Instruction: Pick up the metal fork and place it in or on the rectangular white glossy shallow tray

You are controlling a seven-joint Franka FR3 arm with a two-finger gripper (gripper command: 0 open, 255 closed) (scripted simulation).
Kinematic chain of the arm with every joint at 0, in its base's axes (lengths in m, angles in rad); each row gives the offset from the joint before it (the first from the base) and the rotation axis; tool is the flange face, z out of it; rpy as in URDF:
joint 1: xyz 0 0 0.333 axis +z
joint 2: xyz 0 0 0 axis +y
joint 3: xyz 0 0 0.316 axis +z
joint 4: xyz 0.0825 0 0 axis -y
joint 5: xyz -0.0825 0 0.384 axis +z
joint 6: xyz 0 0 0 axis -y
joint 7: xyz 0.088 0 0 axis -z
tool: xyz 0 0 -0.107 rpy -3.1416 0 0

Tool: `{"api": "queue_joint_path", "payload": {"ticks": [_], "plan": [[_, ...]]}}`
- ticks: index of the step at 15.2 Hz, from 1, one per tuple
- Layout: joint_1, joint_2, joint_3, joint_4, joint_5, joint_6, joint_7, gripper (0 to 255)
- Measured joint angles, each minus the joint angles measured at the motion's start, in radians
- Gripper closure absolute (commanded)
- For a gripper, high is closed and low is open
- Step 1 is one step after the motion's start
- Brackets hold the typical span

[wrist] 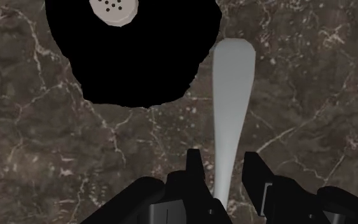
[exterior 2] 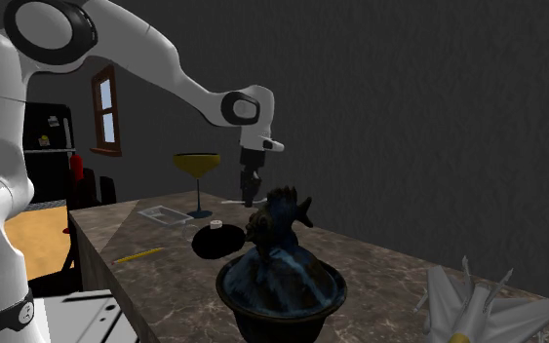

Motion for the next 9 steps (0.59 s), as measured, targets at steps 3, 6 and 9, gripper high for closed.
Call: {"api": "queue_joint_path", "payload": {"ticks": [3, 6, 9], "plan": [[0.028, -0.055, 0.026, -0.074, 0.019, 0.022, 0.048, 255], [0.057, -0.099, 0.053, -0.127, 0.038, 0.035, 0.095, 255], [0.094, -0.136, 0.089, -0.184, 0.059, 0.061, 0.157, 255]]}}
